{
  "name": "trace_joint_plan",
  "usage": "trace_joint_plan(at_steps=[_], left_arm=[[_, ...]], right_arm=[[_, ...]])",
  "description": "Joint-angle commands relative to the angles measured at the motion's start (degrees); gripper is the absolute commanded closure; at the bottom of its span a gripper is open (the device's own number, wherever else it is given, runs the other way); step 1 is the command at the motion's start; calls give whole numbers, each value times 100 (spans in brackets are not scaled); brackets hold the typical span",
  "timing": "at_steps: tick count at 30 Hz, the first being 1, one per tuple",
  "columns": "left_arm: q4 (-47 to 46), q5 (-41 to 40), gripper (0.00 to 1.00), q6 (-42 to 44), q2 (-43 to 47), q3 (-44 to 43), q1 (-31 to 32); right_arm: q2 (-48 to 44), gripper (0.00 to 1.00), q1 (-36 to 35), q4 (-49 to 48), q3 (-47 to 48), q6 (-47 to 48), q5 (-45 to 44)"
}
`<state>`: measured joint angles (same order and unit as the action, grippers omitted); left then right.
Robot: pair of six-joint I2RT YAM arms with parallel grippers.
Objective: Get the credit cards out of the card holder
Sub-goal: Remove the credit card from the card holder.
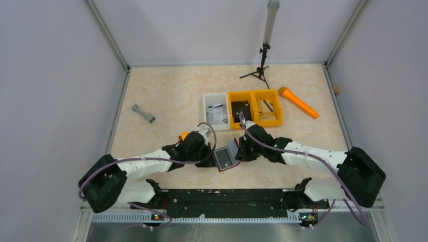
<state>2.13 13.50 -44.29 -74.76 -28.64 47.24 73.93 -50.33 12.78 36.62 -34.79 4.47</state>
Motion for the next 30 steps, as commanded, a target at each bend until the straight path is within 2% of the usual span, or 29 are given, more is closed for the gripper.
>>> trace_joint_plan(at_steps=[1,3,5,6,7,8,12,17,19,23,30], left_arm=[[437,-319,94,-179,1092,360,-36],[529,-408,86,-221,1616,536,-75],[406,-355,71,-267,2161,820,-180],[111,-190,48,-318,2435,1007,-276],[-215,5,33,-413,2692,1212,-418],[-530,173,22,-542,2954,1415,-568],[-1081,449,2,-882,3866,1901,-1017],[-686,330,1,-751,4619,1732,-1309],[-811,586,1,-773,4603,1663,-1461],[-1752,1206,1,-1036,4334,1661,-1604],[-1568,1247,2,-1037,4203,1414,-1688]], right_arm=[[-530,100,-1,-647,-190,-285,-104],[-730,100,27,-802,-289,-358,-35],[-980,100,60,-915,-355,-423,19],[-1084,100,73,-962,-391,-462,45],[-1197,100,103,-1013,-415,-521,65],[-1317,100,135,-1066,-466,-582,96],[-1757,100,276,-1370,-651,-839,391],[-2033,100,344,-1473,-644,-984,773],[-2100,100,352,-1534,-644,-1043,986],[-2245,100,363,-1729,-665,-1230,1344],[-2478,99,370,-1866,-674,-1442,1561]])
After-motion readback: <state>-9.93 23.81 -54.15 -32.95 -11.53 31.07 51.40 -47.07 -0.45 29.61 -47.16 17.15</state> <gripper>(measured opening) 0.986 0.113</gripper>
